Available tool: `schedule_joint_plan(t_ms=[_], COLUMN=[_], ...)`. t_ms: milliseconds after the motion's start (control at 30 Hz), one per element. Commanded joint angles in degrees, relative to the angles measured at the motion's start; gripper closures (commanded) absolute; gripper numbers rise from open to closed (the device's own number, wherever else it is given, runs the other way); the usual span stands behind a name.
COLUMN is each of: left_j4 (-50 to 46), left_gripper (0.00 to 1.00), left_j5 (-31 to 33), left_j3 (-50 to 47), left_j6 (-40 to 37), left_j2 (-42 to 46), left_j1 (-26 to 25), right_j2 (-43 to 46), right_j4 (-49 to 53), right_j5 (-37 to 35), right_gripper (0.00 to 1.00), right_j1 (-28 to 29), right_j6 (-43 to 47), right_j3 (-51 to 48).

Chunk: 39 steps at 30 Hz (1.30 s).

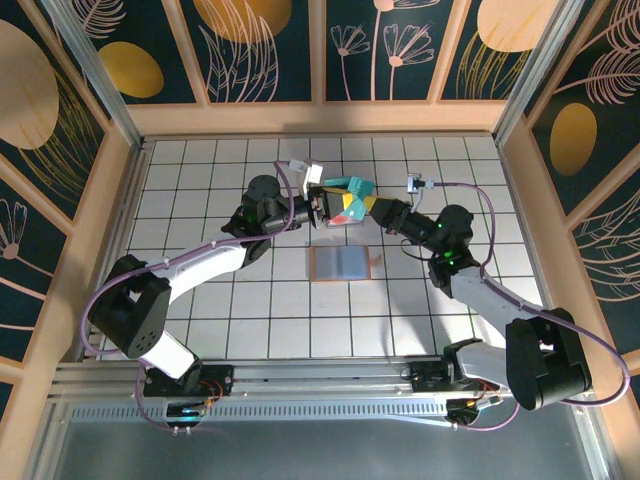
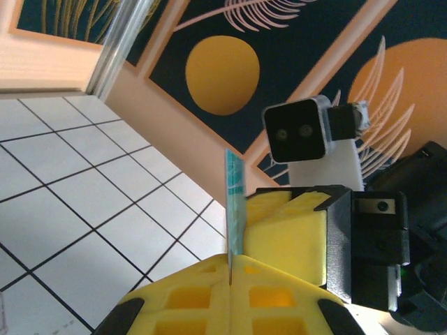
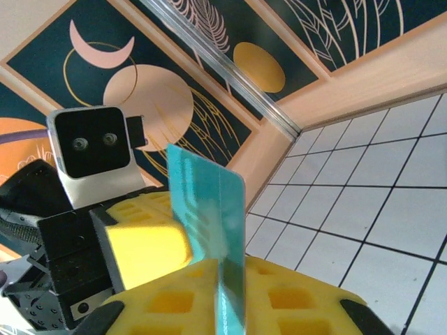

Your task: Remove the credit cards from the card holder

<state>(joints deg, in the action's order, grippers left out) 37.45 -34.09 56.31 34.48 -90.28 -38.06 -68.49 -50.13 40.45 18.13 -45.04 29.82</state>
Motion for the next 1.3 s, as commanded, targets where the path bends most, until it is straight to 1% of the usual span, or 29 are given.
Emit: schedule_joint_plan(t_ms=[0,133,200,267,367,433,500,600,733,767,967,1067,1133,1267], left_j4=[-0.01,-5.72,-10.01,-14.00,-19.89,-25.14,-29.45,-35.88,-40.37,-41.52,-47.46,-48.20,-48.28,-51.66], left_gripper=[1.00,1.00,1.00,1.00,1.00,1.00,1.00,1.00,1.00,1.00,1.00,1.00,1.00,1.00], left_j5=[-3.08,-0.04,3.03,6.67,9.68,10.66,11.33,13.09,17.05,17.93,22.36,23.56,23.98,23.66], left_j3=[1.74,2.46,3.08,4.02,6.54,9.53,12.80,17.91,23.31,24.88,33.89,36.52,37.68,41.91], left_j6=[-3.00,-7.88,-11.81,-15.08,-20.99,-25.47,-30.71,-36.00,-43.19,-45.03,-55.19,-59.95,-62.89,-69.00], left_j2=[0.58,1.84,2.94,3.65,3.35,2.05,-0.06,-3.40,-7.38,-9.11,-16.95,-19.81,-21.27,-25.16], left_j1=[-0.98,-0.96,-0.96,-0.96,-0.65,-0.38,-0.01,0.58,1.09,1.31,1.83,1.92,1.99,2.30], right_j2=[-0.35,1.22,3.08,5.30,8.95,11.02,13.10,15.64,18.40,18.96,20.41,20.64,20.72,21.16], right_j4=[-0.61,4.65,8.17,11.88,17.68,21.71,25.36,29.74,34.18,35.23,40.69,42.53,43.55,44.41], right_j5=[1.88,-0.51,-3.21,-6.31,-11.18,-14.41,-17.73,-21.94,-27.32,-28.78,-36.16,-39.09,-40.77,-42.95], right_gripper=[0.69,0.50,0.42,0.36,0.29,0.26,0.23,0.15,0.06,0.01,0.01,0.01,0.01,0.01], right_j1=[1.09,1.05,1.10,1.05,1.03,0.97,1.00,1.00,0.95,1.02,0.97,0.98,1.02,1.00], right_j6=[0.85,3.62,5.56,7.44,10.15,11.76,13.11,14.55,15.50,15.50,15.50,15.03,14.64,13.93], right_j3=[0.84,1.52,1.38,1.39,1.55,1.98,2.42,2.93,3.49,3.64,4.92,5.32,5.42,5.42])
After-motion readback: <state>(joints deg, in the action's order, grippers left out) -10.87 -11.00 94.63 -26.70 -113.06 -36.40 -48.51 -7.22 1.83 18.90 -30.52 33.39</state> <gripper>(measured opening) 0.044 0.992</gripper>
